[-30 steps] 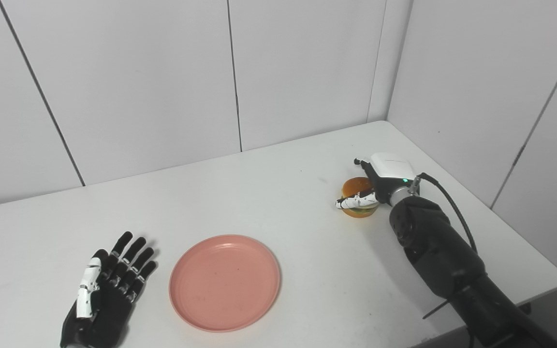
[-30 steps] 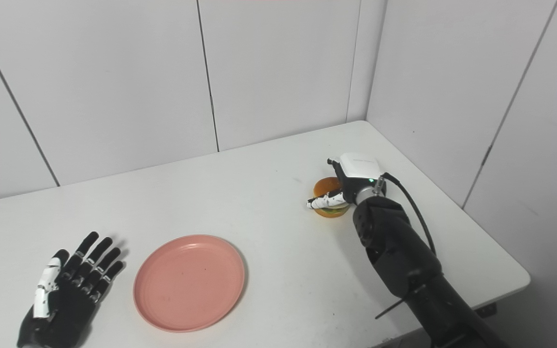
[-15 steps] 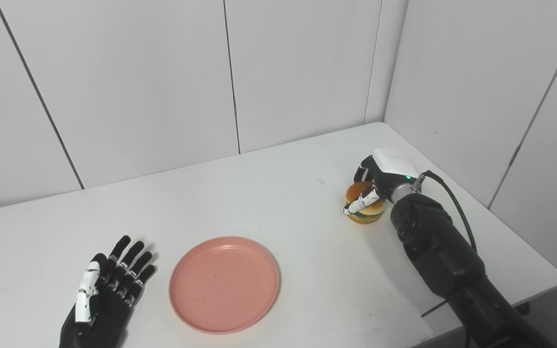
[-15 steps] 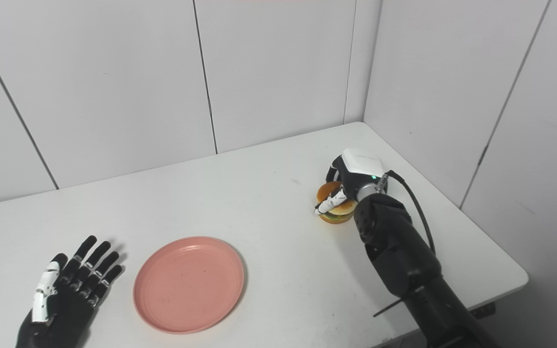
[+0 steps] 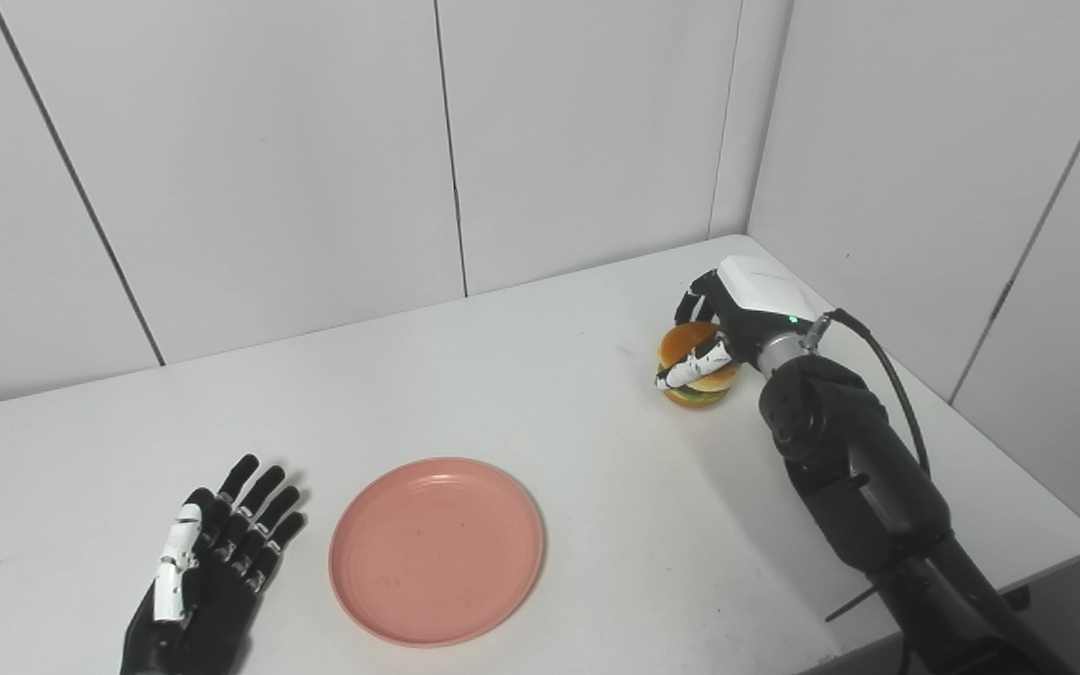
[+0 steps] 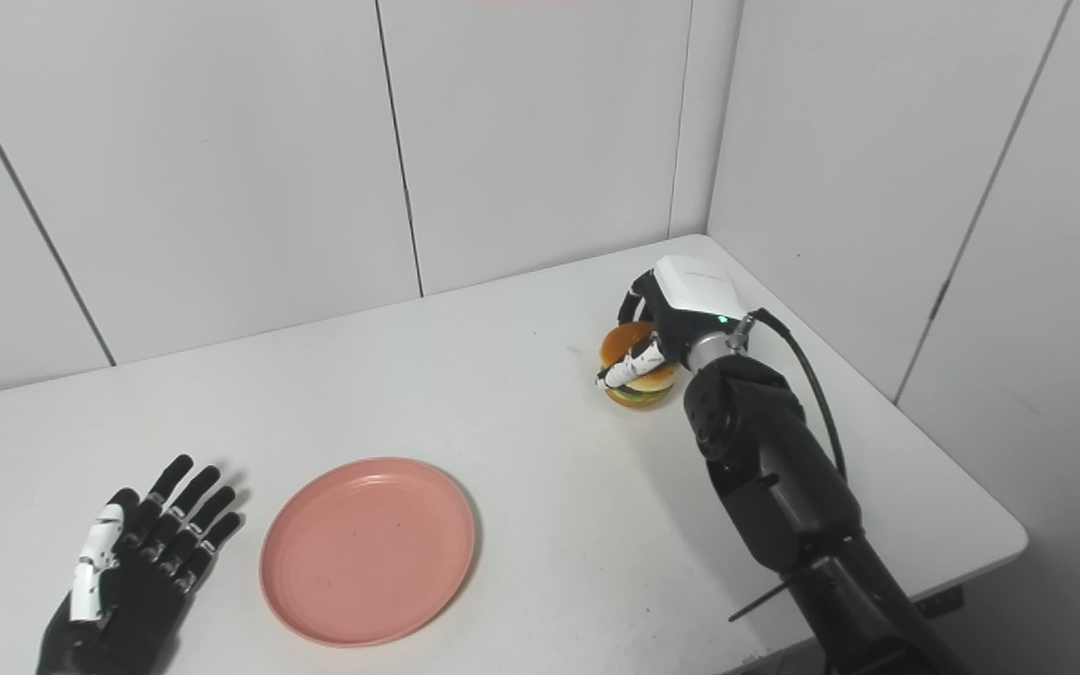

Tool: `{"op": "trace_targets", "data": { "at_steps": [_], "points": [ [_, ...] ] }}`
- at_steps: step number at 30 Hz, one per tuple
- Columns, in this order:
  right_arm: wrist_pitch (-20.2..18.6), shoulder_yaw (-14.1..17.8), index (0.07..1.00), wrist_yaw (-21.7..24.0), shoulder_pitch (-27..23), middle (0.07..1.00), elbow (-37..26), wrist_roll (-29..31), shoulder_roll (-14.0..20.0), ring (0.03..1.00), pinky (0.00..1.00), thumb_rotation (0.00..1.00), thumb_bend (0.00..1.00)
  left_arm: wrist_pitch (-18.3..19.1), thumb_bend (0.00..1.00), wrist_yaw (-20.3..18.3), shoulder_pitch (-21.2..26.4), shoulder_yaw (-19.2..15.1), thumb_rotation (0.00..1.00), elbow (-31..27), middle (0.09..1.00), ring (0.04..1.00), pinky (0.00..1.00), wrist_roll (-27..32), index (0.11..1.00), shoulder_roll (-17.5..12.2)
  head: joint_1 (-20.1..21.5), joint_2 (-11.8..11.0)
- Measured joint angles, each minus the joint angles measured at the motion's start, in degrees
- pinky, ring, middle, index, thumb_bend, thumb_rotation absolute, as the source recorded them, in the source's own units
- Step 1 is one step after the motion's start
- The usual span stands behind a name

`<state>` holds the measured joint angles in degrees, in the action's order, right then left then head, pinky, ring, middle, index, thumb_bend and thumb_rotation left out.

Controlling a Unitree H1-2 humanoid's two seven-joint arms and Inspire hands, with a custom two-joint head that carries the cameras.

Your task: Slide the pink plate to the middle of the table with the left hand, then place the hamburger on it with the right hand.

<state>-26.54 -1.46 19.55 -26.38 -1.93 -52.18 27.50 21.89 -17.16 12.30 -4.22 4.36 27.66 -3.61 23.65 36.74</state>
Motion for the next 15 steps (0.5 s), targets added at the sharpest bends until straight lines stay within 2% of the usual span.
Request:
{"op": "trace_targets", "data": {
  "at_steps": [5,8,12,15],
  "points": [
    [-0.1,-1.3,0.483,2.2,0.0,0.419,-5.4,-0.4,-0.9,0.343,0.26,0.13,0.51,0.0,0.32,0.9,0.0,0.3,1.0,-0.4,0.939,0.94,0.96,-0.4,0.943,0.6,-1.6,0.3],
    [-0.1,-2.7,0.483,3.3,-0.2,0.41,-8.6,-1.0,-1.8,0.337,0.26,0.13,0.51,0.1,0.32,1.8,-0.2,0.7,1.0,-1.1,0.937,0.937,0.95,-0.8,0.938,1.0,-4.1,0.5],
    [-0.1,-3.7,0.482,5.0,-0.7,0.389,-10.8,-1.0,-3.5,0.317,0.24,0.13,0.51,0.2,0.32,3.1,-0.4,1.4,1.0,-1.7,0.933,0.931,0.94,-1.8,0.932,2.1,-5.5,0.7],
    [0.0,-6.5,0.486,5.9,-1.2,0.419,-12.3,-1.0,-4.3,0.326,0.24,0.13,0.51,0.3,0.32,3.9,-0.4,2.0,1.0,-1.9,0.929,0.926,0.93,-2.0,0.928,2.8,-8.2,1.3]
  ]
}}
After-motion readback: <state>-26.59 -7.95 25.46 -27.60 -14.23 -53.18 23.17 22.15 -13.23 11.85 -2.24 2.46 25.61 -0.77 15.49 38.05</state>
